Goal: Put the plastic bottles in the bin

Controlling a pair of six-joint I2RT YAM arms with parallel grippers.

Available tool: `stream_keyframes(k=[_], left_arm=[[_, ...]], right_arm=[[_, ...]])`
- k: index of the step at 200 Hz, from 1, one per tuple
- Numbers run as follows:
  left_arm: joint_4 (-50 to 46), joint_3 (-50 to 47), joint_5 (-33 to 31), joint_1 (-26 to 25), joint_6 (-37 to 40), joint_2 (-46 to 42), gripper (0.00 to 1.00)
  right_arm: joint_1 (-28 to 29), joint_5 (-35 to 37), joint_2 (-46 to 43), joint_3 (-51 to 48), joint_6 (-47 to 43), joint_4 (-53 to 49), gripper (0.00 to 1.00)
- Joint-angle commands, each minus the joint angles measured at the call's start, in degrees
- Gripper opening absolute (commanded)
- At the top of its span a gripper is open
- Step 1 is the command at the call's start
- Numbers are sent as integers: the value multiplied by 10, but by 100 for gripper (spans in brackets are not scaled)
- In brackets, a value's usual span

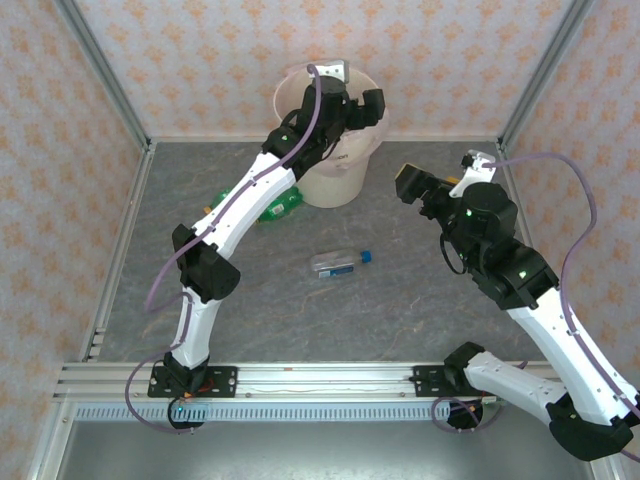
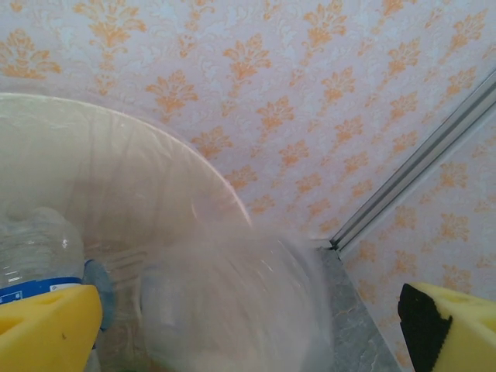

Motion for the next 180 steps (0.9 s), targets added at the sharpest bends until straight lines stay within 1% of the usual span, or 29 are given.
stream_keyframes(k=[1, 25, 83, 108, 131, 136, 180], left_arm=[[14, 21, 5, 5, 7, -21, 99], [11, 20, -4, 6, 13, -31, 99], [-2, 21, -2, 6, 16, -56, 99], [-16, 4, -6, 7, 22, -79, 99], [-12, -59, -8, 12, 23, -118, 99], [-8, -76, -8, 14, 23, -142, 99], [32, -266, -8, 26, 26, -260, 99]], right_arm=[[2, 9, -9, 0, 2, 7, 100], [2, 8, -8, -1, 1, 8, 100], [2, 1, -8, -4, 6, 9, 100], [3, -6, -6, -6, 7, 10, 100], [2, -20, 1, -4, 9, 16, 100], [2, -23, 4, -3, 9, 16, 100], [3, -51, 29, -5, 14, 30, 100]])
